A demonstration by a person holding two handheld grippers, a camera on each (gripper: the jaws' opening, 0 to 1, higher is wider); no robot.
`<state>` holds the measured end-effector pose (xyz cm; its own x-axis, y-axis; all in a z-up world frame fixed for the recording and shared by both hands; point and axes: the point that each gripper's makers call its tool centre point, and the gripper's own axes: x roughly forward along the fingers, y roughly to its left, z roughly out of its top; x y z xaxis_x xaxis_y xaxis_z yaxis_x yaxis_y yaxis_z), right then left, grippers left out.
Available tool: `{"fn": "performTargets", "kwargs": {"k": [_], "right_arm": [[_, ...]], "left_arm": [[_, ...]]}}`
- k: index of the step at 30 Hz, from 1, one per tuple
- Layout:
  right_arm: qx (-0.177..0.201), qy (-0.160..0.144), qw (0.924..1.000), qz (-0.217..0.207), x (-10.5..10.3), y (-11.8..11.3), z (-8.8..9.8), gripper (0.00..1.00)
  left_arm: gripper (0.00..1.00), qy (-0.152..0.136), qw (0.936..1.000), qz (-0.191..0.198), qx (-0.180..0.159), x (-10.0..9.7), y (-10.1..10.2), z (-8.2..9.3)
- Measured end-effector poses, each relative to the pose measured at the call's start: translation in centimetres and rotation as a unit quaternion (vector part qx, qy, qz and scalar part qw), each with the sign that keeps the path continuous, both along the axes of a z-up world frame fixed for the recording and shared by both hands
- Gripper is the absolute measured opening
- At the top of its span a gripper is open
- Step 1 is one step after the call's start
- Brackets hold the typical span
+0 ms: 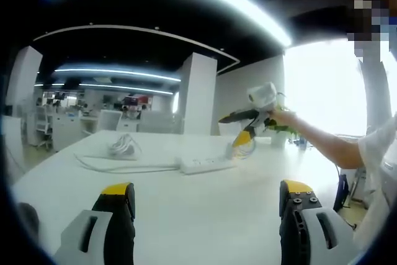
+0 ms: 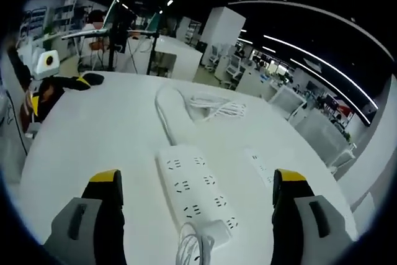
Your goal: Straighten the power strip on the desk, plug the charger into it
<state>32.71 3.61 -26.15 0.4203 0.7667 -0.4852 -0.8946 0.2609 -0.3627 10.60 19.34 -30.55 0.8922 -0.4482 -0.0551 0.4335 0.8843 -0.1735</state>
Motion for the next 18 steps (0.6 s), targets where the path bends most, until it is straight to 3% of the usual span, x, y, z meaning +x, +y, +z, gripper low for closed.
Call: {"fn": "performTargets", "kwargs": {"k": [12, 18], "right_arm": [[0.090, 0.022, 0.9957, 0.002, -1.4, 0.7, 1.5, 1.00], [0.112, 0.027, 0.9934, -0.002, -1.7, 0.6, 1.7, 1.00]], "left_arm": [[0.99, 0.001, 1.0000, 0.001, 0.000, -0.1, 0.1, -0.1], [0.99, 0.002, 1.0000, -0.001, 0.002, -0.2, 0.0, 0.0]]}}
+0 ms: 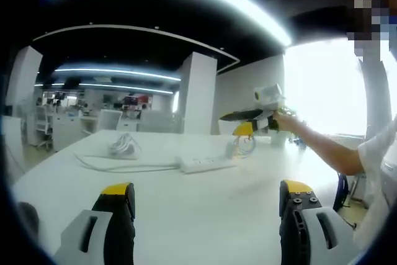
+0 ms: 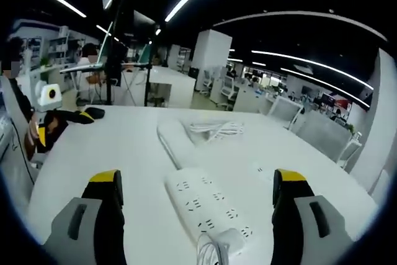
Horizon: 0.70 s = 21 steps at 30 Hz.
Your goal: Straighten the power strip on the desk, plug the charger into it
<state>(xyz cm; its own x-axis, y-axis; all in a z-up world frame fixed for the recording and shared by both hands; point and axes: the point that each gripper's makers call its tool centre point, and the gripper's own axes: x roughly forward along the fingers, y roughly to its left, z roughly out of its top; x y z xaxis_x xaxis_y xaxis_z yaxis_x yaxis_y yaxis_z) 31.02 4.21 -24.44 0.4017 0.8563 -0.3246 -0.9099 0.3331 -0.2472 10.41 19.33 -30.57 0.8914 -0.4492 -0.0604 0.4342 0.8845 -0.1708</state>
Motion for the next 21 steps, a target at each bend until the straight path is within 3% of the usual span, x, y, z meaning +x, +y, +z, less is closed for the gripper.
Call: {"fn": "performTargets", "kwargs": {"k": [21], "right_arm": [[0.051, -0.013, 0.9982, -0.029, -1.0, -2.4, 1.7, 1.00]], "left_arm": [[0.99, -0.001, 1.0000, -0.003, 0.002, 0.1, -0.3, 0.2]]}}
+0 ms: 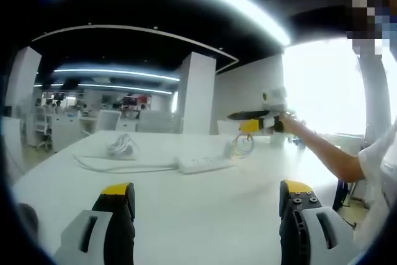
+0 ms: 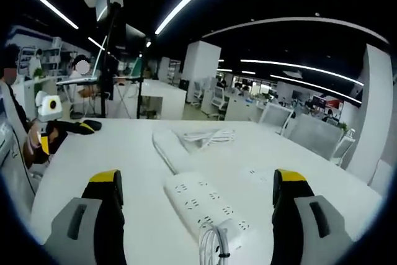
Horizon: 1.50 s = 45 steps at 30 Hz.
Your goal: Straighten the power strip on the desk, plug the charger into it
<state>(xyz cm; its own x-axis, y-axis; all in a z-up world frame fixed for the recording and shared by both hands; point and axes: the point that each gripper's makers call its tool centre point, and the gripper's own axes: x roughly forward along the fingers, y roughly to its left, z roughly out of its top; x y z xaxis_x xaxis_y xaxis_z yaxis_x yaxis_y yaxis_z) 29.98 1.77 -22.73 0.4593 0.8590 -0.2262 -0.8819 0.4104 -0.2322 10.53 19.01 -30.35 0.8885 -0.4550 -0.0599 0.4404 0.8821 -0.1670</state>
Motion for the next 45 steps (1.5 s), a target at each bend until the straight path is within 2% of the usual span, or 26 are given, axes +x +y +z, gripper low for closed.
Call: {"fn": "performTargets", "kwargs": {"k": [12, 27, 32, 45], "right_arm": [[0.005, -0.015, 0.9998, -0.010, -1.3, -0.8, 0.0, 1.00], [0.001, -0.016, 0.9996, -0.022, -2.5, -1.9, -0.6, 1.00], [0.006, -0.032, 0.9988, -0.035, -2.4, -2.6, -0.4, 1.00], [0.032, -0.040, 0.9972, -0.054, -3.2, -4.4, -0.6, 1.00]], "left_arm": [[0.99, 0.002, 1.0000, -0.006, 0.001, 0.3, -0.5, -0.1], [0.99, 0.004, 0.9999, -0.010, 0.000, 0.3, -0.7, -0.3], [0.99, 0.004, 0.9999, -0.010, -0.001, 0.3, -0.7, -0.3], [0.99, 0.004, 0.9999, -0.016, -0.002, 0.1, -1.2, -0.4]]}}
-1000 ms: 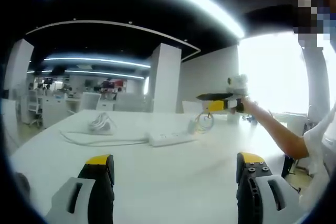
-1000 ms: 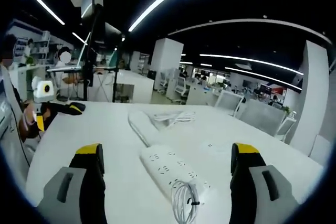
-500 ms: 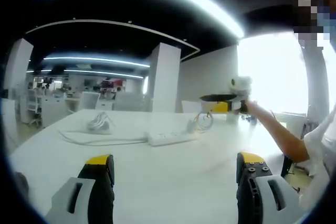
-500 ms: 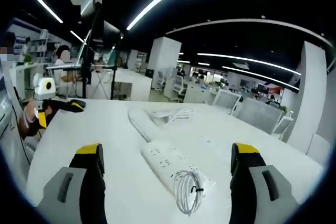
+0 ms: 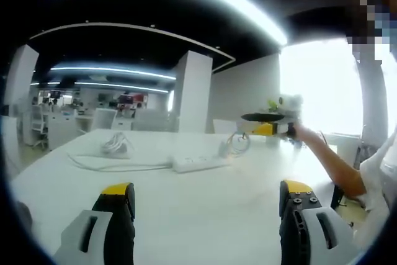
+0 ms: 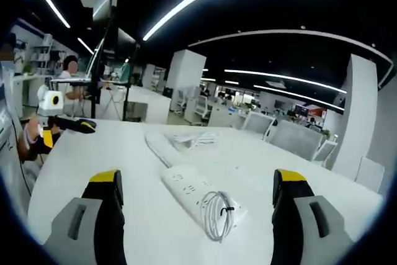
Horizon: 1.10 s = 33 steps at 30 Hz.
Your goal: Straighten the power strip on the desk, plug the charger into it
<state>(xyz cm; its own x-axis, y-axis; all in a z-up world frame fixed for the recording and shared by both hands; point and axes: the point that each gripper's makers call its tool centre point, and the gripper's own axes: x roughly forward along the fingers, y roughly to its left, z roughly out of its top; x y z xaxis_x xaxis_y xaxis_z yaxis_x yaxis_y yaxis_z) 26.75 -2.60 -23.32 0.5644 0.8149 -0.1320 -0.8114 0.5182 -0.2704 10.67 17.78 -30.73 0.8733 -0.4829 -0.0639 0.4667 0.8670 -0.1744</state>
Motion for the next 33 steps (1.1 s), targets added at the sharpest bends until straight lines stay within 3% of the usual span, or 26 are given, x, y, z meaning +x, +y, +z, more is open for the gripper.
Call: {"fn": "performTargets", "kwargs": {"k": [19, 33], "right_arm": [[0.009, 0.014, 0.9990, -0.041, -1.3, -2.4, -3.0, 1.00], [0.024, 0.008, 0.9965, -0.080, -2.8, -3.8, -2.9, 1.00]], "left_arm": [[0.99, 0.005, 0.9999, -0.012, -0.002, -0.1, -0.9, -0.5], [0.99, 0.002, 0.9999, -0.014, 0.000, -0.5, -1.2, -0.2]]}}
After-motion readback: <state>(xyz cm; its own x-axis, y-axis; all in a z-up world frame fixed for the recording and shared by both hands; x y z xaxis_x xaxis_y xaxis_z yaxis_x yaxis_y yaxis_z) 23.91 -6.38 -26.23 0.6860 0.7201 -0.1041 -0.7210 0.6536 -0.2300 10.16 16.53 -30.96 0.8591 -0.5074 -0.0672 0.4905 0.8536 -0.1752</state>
